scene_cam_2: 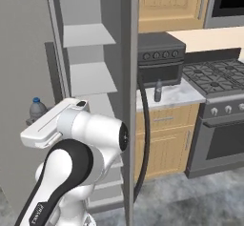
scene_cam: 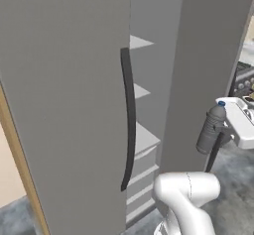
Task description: Take the bottled waters from the counter and place them in the freezer to freeze. Close the freezer door after placing the bottles.
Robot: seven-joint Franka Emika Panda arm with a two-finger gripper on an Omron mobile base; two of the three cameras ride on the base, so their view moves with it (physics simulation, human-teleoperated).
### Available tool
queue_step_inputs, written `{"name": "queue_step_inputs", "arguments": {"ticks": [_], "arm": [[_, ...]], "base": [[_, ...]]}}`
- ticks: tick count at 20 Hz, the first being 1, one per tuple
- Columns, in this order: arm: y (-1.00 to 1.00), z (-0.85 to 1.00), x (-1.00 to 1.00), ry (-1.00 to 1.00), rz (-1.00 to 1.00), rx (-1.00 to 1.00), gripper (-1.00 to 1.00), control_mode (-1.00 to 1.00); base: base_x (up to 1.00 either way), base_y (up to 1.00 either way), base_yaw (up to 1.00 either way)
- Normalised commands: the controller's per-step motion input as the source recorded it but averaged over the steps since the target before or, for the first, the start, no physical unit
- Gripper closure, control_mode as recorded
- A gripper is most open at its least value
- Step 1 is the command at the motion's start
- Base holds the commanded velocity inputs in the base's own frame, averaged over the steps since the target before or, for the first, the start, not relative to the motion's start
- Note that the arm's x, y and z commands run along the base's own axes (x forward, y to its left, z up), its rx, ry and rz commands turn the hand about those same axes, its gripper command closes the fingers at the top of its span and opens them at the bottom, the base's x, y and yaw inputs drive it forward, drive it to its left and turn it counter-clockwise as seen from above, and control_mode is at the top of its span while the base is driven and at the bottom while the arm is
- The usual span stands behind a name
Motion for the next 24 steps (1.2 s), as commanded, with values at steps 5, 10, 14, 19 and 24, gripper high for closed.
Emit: {"name": "queue_step_inputs", "arguments": {"ticks": [5,10,14,19,24], "arm": [[0.0,0.0,0.0,0.0,0.0,0.0,1.0,1.0],[0.0,0.0,0.0,0.0,0.0,0.0,1.0,1.0],[0.0,0.0,0.0,0.0,0.0,0.0,1.0,1.0],[0.0,0.0,0.0,0.0,0.0,0.0,1.0,1.0],[0.0,0.0,0.0,0.0,0.0,0.0,1.0,1.0]], "base": [[0.47,0.02,-0.1],[0.4,0.03,-0.02],[0.44,0.02,-0.02],[0.42,0.0,-0.01],[0.45,0.0,0.0]]}}
